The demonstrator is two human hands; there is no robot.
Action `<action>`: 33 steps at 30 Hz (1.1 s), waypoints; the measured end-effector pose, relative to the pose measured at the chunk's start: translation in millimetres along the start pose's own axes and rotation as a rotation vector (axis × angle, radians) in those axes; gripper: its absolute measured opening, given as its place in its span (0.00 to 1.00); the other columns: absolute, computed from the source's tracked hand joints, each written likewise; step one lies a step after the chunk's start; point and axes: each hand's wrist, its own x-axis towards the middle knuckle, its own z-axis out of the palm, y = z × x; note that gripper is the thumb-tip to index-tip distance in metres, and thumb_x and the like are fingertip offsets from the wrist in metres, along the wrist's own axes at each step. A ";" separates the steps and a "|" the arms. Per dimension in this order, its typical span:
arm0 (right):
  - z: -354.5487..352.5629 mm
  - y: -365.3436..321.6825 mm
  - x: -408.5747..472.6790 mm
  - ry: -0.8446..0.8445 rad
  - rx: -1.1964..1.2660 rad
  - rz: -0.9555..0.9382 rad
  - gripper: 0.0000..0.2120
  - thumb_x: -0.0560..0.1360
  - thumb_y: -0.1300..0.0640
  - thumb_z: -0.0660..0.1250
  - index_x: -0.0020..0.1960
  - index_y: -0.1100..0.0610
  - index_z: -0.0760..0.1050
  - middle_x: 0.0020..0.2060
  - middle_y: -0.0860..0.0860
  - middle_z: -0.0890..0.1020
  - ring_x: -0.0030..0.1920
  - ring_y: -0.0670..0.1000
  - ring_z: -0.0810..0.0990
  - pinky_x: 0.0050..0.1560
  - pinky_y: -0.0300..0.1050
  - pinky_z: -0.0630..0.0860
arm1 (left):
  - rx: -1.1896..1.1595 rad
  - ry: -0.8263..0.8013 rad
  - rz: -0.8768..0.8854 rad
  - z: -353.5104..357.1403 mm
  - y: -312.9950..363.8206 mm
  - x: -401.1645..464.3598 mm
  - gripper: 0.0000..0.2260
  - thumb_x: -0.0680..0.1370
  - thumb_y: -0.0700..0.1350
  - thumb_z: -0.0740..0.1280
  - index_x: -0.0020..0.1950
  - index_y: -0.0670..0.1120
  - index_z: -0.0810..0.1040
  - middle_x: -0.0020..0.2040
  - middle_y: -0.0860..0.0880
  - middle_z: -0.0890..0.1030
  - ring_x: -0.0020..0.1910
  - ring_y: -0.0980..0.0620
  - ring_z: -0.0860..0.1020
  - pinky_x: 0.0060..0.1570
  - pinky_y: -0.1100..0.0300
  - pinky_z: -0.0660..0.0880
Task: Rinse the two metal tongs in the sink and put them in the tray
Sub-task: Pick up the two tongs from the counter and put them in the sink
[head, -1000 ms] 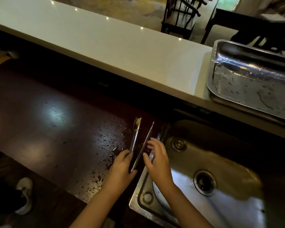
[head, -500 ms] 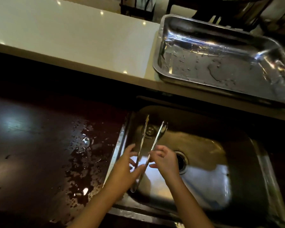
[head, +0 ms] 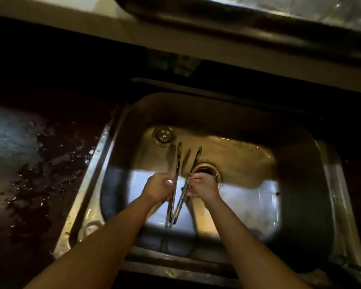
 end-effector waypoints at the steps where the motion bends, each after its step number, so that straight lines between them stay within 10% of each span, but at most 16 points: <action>1: 0.2 5.3 5.1 0.006 0.023 0.013 0.06 0.73 0.68 0.66 0.49 0.69 0.76 0.37 0.63 0.79 0.24 0.49 0.75 0.20 0.36 0.74 | -0.004 0.000 -0.021 5.8 -3.0 3.7 0.07 0.70 0.37 0.70 0.44 0.45 0.83 0.37 0.44 0.83 0.28 0.56 0.80 0.26 0.70 0.76; 4: 2.6 17.3 17.6 0.036 0.096 0.037 0.03 0.72 0.69 0.67 0.44 0.63 0.75 0.32 0.58 0.77 0.15 0.43 0.71 0.19 0.34 0.71 | 0.008 0.015 -0.054 20.1 -13.2 16.0 0.08 0.71 0.34 0.66 0.44 0.44 0.84 0.36 0.43 0.83 0.31 0.49 0.81 0.34 0.59 0.81; 10: 4.3 33.6 38.4 0.078 0.041 0.036 0.09 0.72 0.68 0.68 0.52 0.66 0.76 0.42 0.65 0.82 0.23 0.49 0.73 0.25 0.39 0.74 | 0.119 0.081 -0.051 40.3 -24.2 29.4 0.12 0.70 0.37 0.62 0.46 0.44 0.84 0.42 0.44 0.85 0.28 0.58 0.77 0.27 0.73 0.71; 15: 7.8 43.2 45.2 0.109 -0.054 0.008 0.06 0.72 0.67 0.68 0.48 0.65 0.78 0.44 0.64 0.84 0.31 0.55 0.78 0.34 0.47 0.79 | 0.217 0.112 -0.050 45.5 -25.9 28.7 0.13 0.71 0.38 0.64 0.53 0.44 0.82 0.51 0.42 0.84 0.44 0.44 0.82 0.50 0.59 0.77; 24: -12.6 34.6 28.6 0.046 -0.381 -0.134 0.07 0.73 0.59 0.66 0.50 0.59 0.80 0.51 0.57 0.83 0.52 0.56 0.80 0.53 0.45 0.75 | 0.424 0.038 -0.090 38.0 -16.3 15.2 0.18 0.76 0.47 0.63 0.65 0.44 0.70 0.62 0.41 0.78 0.60 0.41 0.76 0.60 0.52 0.71; 29: -48.3 12.4 -20.4 -0.004 -0.706 -0.287 0.09 0.75 0.56 0.61 0.48 0.56 0.79 0.47 0.55 0.83 0.48 0.56 0.79 0.48 0.50 0.77 | 0.723 -0.188 0.001 37.3 16.4 -26.7 0.19 0.77 0.53 0.59 0.64 0.46 0.71 0.65 0.44 0.76 0.62 0.44 0.74 0.59 0.52 0.70; 33: -86.8 7.1 -77.7 0.133 -0.825 -0.411 0.11 0.75 0.54 0.61 0.54 0.55 0.77 0.52 0.56 0.82 0.51 0.57 0.79 0.48 0.47 0.75 | 0.901 0.002 0.280 46.3 62.7 -75.6 0.17 0.77 0.54 0.56 0.62 0.48 0.72 0.59 0.44 0.80 0.56 0.45 0.78 0.55 0.51 0.71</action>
